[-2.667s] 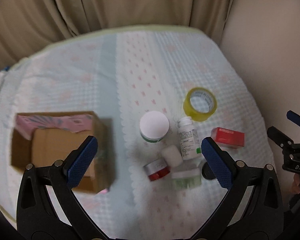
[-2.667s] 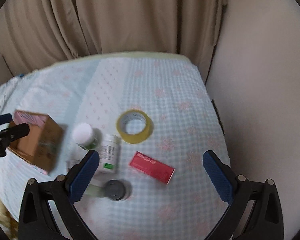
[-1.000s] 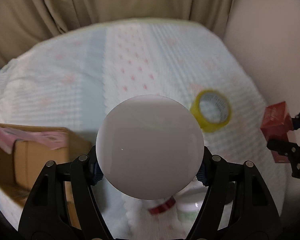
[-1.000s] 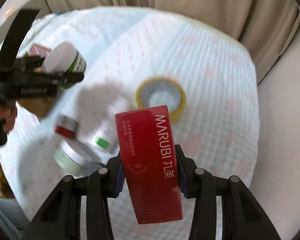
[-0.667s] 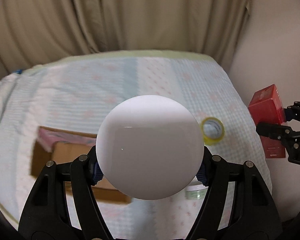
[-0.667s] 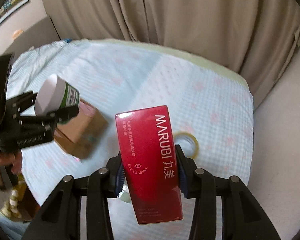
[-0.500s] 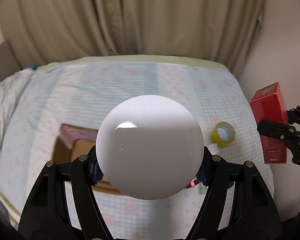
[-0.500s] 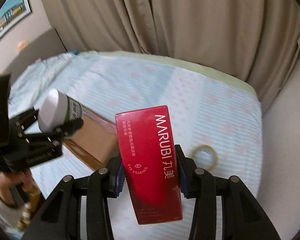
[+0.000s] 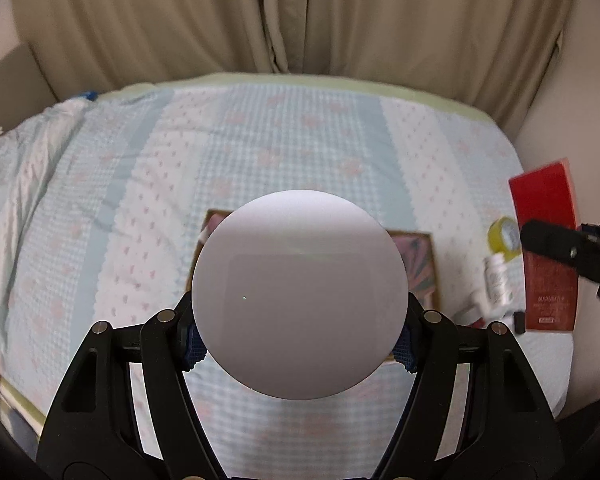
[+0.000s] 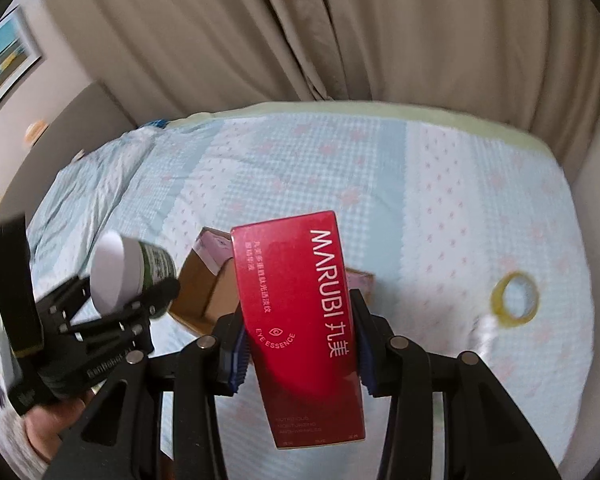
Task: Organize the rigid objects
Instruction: 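Carry the white jar and red box over the cardboard box with both tools, then open both tools to drop the white jar and red box inside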
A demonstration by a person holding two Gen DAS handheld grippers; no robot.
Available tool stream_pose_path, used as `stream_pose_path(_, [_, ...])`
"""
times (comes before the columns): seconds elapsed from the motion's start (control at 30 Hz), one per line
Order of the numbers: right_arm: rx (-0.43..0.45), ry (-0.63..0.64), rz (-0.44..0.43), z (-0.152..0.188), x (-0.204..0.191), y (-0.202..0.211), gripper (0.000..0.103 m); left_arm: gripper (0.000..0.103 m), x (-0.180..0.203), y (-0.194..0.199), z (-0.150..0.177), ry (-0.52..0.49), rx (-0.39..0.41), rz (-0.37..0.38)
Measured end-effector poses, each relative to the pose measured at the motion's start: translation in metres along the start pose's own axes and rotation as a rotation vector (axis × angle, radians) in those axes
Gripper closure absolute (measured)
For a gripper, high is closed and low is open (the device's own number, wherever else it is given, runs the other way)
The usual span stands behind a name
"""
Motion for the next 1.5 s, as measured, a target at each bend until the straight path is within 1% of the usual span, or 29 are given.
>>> stream_pose_path(0.13, [-0.022, -0.135, 0.033, 0.006, -0.022, -0.030, 0.063, 0.035, -0.027, -0.033, 0.006, -0.062, -0.058, 0.026])
stream_pose_path(0.33, [-0.067, -0.329, 0.059, 0.022, -0.029, -0.077, 0.063, 0.035, -0.049, -0.087, 0.011, -0.108, -0.142, 0.063])
stream_pose_path(0.47, [-0.110, -0.458, 0.074, 0.038, -0.021, -0.111, 0.063, 0.035, -0.051, -0.118, 0.018, -0.129, -0.190, 0.079])
stream_pose_path(0.7, [-0.172, -0.582, 0.099, 0.062, 0.002, -0.165, 0.063, 0.035, -0.040, -0.171, 0.032, -0.178, -0.272, 0.085])
stream_pose_path(0.77, [-0.187, -0.601, 0.112, 0.067, 0.012, -0.177, 0.063, 0.035, -0.035, -0.184, 0.033, -0.199, -0.286, 0.094])
stream_pose_path(0.93, [-0.248, -0.581, 0.139, 0.077, 0.026, -0.209, 0.063, 0.035, -0.022, -0.221, 0.043, -0.274, -0.348, 0.106])
stream_pose_path(1.13, [-0.290, -0.553, 0.124, 0.086, 0.026, -0.230, 0.063, 0.035, -0.019, -0.235, 0.048, -0.324, -0.389, 0.119])
stream_pose_path(1.17, [-0.297, -0.554, 0.119, 0.086, 0.026, -0.232, 0.062, 0.033, -0.018, -0.235, 0.048, -0.333, -0.401, 0.127])
stream_pose_path(1.2, [-0.304, -0.555, 0.118, 0.086, 0.025, -0.234, 0.062, 0.015, -0.019, -0.233, 0.047, -0.342, -0.396, 0.137])
stream_pose_path(1.23, [-0.313, -0.550, 0.119, 0.085, 0.026, -0.236, 0.062, 0.007, -0.017, -0.230, 0.046, -0.351, -0.391, 0.161])
stream_pose_path(1.27, [-0.318, -0.538, 0.128, 0.084, 0.026, -0.237, 0.059, 0.000, -0.015, -0.226, 0.046, -0.361, -0.386, 0.176])
stream_pose_path(1.3, [-0.317, -0.531, 0.127, 0.083, 0.026, -0.237, 0.054, 0.000, -0.014, -0.223, 0.045, -0.378, -0.375, 0.171])
stream_pose_path(1.33, [-0.321, -0.541, 0.107, 0.082, 0.027, -0.235, 0.026, 0.000, -0.013, -0.221, 0.045, -0.397, -0.363, 0.171])
stream_pose_path(1.37, [-0.340, -0.552, 0.063, 0.082, 0.027, -0.236, 0.000, 0.000, -0.013, -0.219, 0.045, -0.410, -0.359, 0.175])
stream_pose_path(1.4, [-0.351, -0.562, 0.014, 0.082, 0.025, -0.238, 0.000, 0.000, -0.013, -0.218, 0.046, -0.413, -0.360, 0.178])
stream_pose_path(1.47, [-0.359, -0.533, 0.037, 0.081, 0.024, -0.236, 0.000, 0.000, -0.016, -0.218, 0.049, -0.403, -0.368, 0.184])
stream_pose_path(1.5, [-0.351, -0.516, 0.030, 0.080, 0.023, -0.235, 0.000, 0.000, -0.018, -0.218, 0.050, -0.396, -0.372, 0.182])
Point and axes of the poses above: each gripper's, at about its wrist camera, not at the fingertips, and y roughly against the way its jaws point, x to its right, z to its underside, the point moved 4 cm from there along -y, roughly the way its jaws point, and after that the axes turned 5 degrees about x, right-handed, at the moved point
